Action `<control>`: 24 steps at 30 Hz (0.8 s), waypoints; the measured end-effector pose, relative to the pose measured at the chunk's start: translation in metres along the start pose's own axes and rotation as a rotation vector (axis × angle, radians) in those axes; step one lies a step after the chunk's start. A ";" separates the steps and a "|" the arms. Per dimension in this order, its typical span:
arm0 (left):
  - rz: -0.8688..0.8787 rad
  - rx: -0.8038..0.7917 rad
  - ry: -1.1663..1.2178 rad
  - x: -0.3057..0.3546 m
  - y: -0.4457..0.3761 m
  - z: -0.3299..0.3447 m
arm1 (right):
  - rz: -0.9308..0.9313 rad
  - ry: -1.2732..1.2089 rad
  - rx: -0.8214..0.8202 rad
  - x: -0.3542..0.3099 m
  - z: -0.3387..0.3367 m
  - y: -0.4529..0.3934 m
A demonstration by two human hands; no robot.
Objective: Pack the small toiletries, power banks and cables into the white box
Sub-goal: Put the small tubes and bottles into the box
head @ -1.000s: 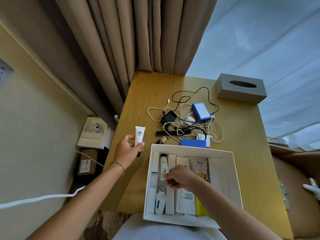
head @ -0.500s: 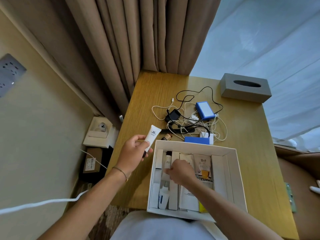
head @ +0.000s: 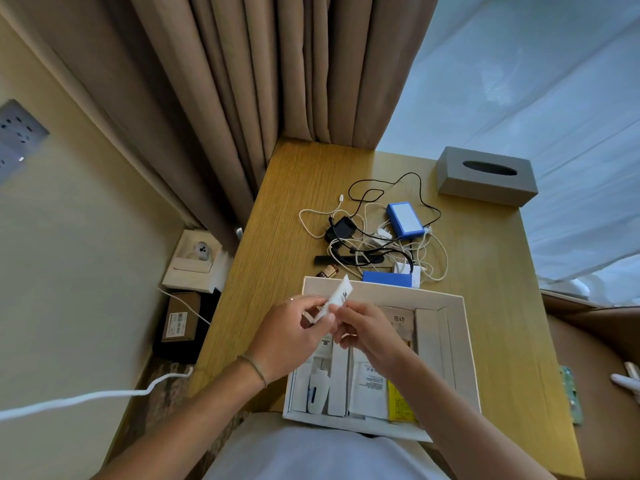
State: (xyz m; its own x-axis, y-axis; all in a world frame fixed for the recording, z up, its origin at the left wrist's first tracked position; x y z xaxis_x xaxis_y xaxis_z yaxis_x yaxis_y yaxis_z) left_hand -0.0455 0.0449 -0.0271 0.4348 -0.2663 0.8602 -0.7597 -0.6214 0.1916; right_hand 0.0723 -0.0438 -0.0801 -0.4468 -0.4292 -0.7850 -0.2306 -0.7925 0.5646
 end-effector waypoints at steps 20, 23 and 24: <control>-0.052 0.306 -0.105 -0.011 -0.010 -0.039 | 0.087 1.054 0.288 0.036 -0.015 -0.067; -0.050 0.301 -0.119 -0.010 -0.015 -0.038 | 0.049 1.082 0.295 0.036 -0.014 -0.065; -0.047 0.299 -0.125 -0.010 -0.017 -0.038 | 0.045 1.079 0.293 0.034 -0.013 -0.063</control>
State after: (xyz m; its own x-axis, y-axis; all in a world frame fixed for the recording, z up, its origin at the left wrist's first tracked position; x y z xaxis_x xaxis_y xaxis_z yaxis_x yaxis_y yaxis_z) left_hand -0.0548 0.0863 -0.0206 0.5363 -0.3094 0.7852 -0.5695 -0.8193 0.0661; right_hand 0.0823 -0.0142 -0.1455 0.4912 -0.7188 -0.4919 -0.4913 -0.6950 0.5250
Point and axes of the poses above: each hand's wrist, its own y-axis away from the middle knuckle, its own z-axis out of the palm, x = y × z, the point moved 6 cm from there along -y, towards the middle knuckle, and after that the axes turned 2 degrees about z, right-handed, at the moved point
